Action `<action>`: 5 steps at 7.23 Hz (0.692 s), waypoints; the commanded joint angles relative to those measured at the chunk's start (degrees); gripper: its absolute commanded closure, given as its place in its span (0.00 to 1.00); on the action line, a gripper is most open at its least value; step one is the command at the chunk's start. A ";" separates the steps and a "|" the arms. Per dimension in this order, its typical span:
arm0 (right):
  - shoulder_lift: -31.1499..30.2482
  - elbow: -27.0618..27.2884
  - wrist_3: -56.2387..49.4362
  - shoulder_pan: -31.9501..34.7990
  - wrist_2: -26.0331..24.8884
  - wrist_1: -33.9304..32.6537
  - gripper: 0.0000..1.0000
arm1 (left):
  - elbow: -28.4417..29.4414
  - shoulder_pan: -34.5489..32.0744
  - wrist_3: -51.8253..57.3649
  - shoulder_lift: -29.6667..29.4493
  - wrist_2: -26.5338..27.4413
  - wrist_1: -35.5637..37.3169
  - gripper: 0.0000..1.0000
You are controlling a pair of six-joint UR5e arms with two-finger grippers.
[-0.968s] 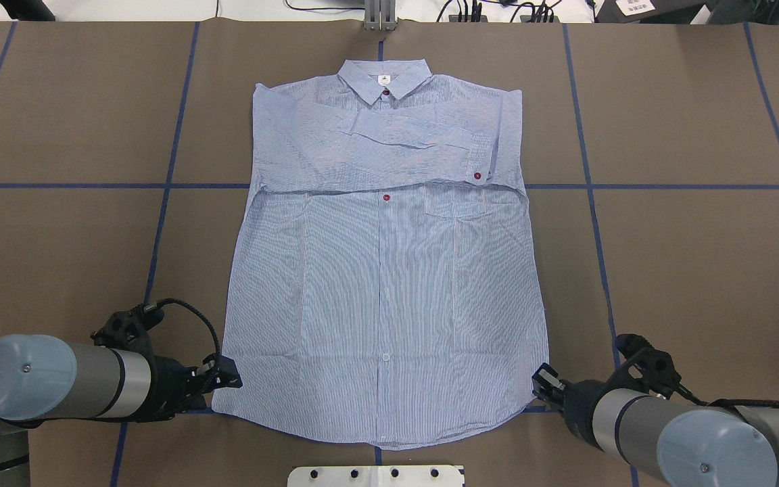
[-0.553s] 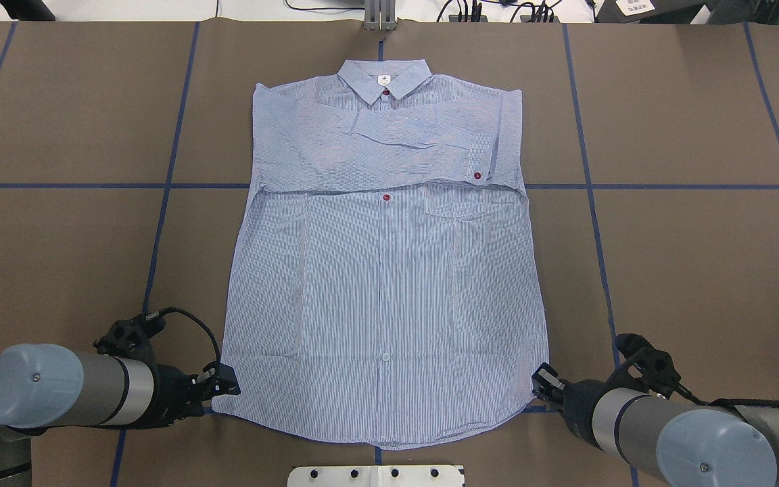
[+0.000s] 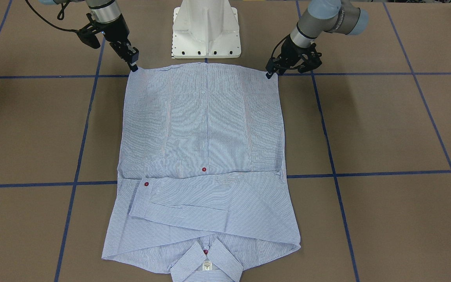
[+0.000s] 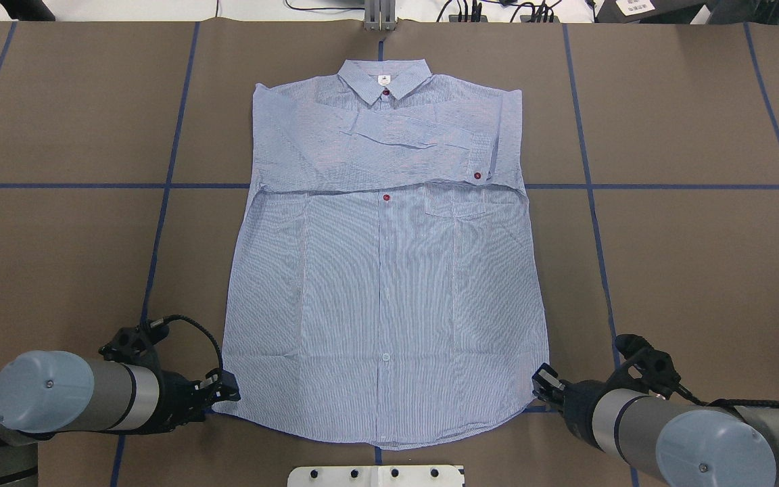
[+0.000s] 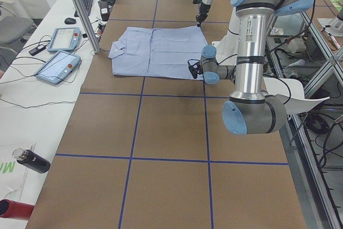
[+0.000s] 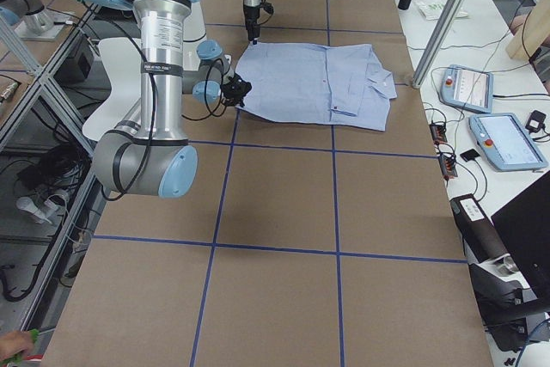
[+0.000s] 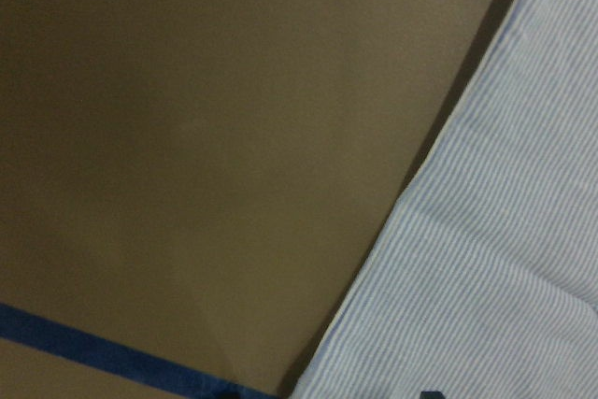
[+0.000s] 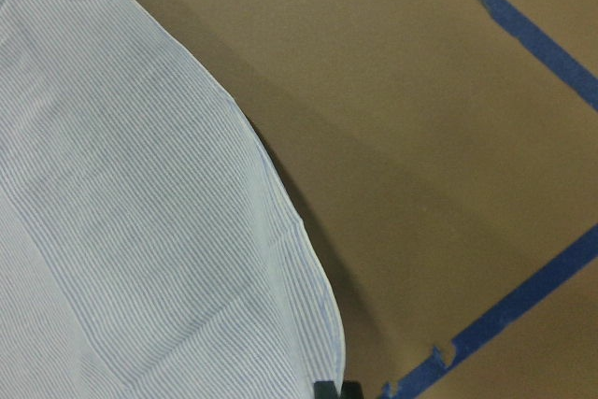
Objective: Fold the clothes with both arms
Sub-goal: 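Grasp both hem corners with the left and right grippers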
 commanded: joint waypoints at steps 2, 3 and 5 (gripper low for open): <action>0.00 0.10 0.00 0.06 0.00 0.00 1.00 | -0.73 0.05 0.00 0.09 -0.08 -0.01 1.00; 0.00 0.01 0.00 0.06 0.00 0.00 1.00 | -0.82 0.05 0.00 0.09 -0.08 -0.09 1.00; 0.00 0.10 0.00 0.14 0.00 0.00 1.00 | -3.00 -0.12 0.09 0.62 -0.08 -0.01 1.00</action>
